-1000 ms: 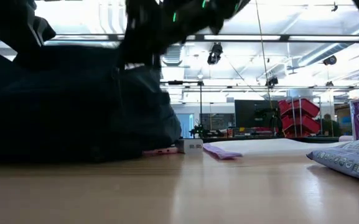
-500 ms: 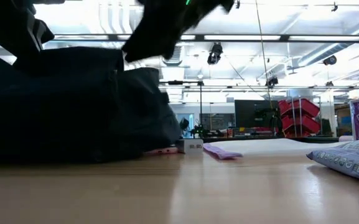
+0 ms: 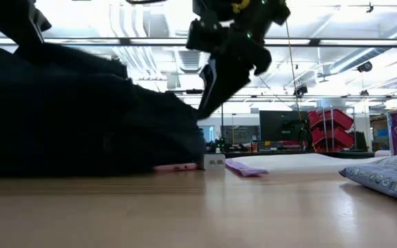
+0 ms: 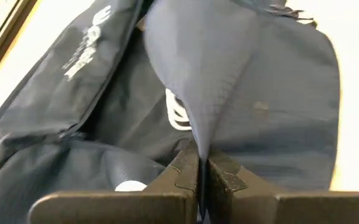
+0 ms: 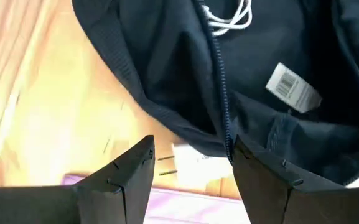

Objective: Unpack backpack
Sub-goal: Put the white USB adapter into the backpack, then put the pink cellphone into the backpack

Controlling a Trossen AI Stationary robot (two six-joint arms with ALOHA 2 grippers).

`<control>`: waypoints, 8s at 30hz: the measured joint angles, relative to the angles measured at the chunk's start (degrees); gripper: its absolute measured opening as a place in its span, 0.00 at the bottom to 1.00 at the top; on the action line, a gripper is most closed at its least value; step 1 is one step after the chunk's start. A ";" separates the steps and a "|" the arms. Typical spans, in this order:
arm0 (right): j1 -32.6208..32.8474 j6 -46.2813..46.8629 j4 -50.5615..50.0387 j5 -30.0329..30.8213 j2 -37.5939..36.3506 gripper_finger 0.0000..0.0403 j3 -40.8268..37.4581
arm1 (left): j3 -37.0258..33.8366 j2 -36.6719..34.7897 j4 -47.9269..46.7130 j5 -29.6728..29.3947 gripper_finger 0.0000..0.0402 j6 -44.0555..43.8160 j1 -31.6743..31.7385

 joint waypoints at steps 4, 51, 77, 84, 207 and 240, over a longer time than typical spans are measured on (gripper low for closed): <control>0.39 0.64 3.39 -0.99 -1.57 0.47 0.05 | -1.22 -0.29 -0.80 -0.81 0.00 -2.73 0.00; -5.29 -3.09 7.18 -2.63 4.71 0.80 -5.61 | 0.73 -2.68 -9.14 -3.92 0.00 -13.52 0.00; -3.19 7.22 2.44 3.69 5.79 0.69 -3.68 | -0.56 -2.35 -7.53 -4.99 0.00 -13.54 0.00; -2.09 6.98 0.75 3.64 -2.51 0.69 1.81 | -1.83 -1.88 0.43 -5.10 0.00 -10.51 -0.02; 4.10 57.39 -8.69 26.09 29.16 0.94 23.40 | -1.96 -8.59 -10.00 -19.74 0.00 -10.36 1.78; 3.34 52.32 -11.41 28.49 26.02 0.95 23.16 | -1.96 -8.58 -9.92 -18.26 0.00 -10.28 1.77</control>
